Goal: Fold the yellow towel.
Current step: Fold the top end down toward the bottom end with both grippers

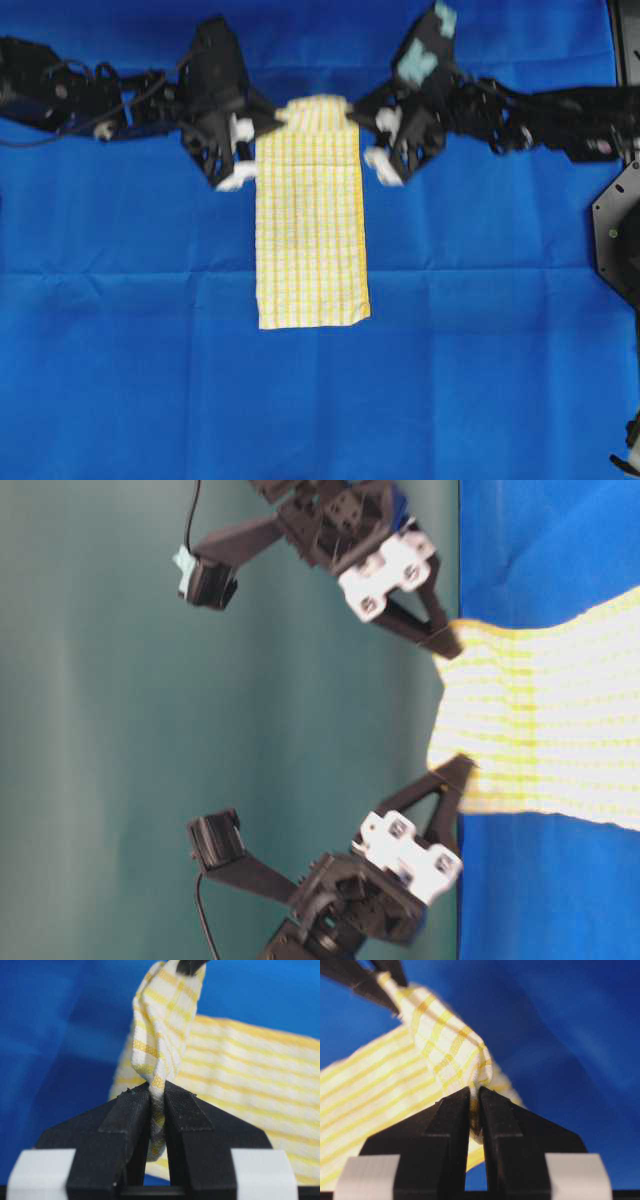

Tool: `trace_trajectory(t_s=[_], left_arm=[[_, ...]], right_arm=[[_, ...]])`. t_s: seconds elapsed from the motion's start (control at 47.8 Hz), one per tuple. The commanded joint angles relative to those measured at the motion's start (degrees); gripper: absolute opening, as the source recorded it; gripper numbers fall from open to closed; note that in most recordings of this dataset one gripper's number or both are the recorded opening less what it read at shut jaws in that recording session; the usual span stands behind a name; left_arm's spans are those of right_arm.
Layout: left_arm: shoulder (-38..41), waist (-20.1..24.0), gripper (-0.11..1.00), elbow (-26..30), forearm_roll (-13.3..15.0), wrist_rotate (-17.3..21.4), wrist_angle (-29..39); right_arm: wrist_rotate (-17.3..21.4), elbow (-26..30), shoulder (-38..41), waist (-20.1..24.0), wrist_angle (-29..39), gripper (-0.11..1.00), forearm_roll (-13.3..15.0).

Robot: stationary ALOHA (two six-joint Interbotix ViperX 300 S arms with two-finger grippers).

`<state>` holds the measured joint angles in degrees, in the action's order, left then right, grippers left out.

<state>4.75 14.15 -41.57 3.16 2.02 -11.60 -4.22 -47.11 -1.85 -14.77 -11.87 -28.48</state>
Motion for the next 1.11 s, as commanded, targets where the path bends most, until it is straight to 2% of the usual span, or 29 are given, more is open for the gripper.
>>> trace_trajectory(t_s=[0.0, 0.314, 0.523, 0.816, 1.088], left_arm=[[-2.1, -3.0, 0.05, -0.4, 0.2, -0.7, -0.6], [-2.5, -14.9, 0.05, -2.6, 0.2, -4.9, -0.6], [-2.1, -20.9, 0.05, -2.3, 0.2, -6.6, -0.6], [-1.6, -24.3, 0.05, -2.2, 0.2, -6.8, -0.7], [1.3, -24.3, 0.05, -1.0, 0.2, -6.7, -0.7]], right_arm=[[0.2, -1.1, -2.4, 3.3, -1.1, 0.06, -0.7], [0.5, -3.8, -3.5, 16.2, -2.5, 0.06, -3.4], [0.5, -3.8, -3.2, 21.4, -2.5, 0.06, -4.7], [0.5, -2.7, -1.7, 26.6, -2.3, 0.06, -5.3], [0.5, -2.4, -0.1, 27.3, -1.1, 0.06, -5.3]])
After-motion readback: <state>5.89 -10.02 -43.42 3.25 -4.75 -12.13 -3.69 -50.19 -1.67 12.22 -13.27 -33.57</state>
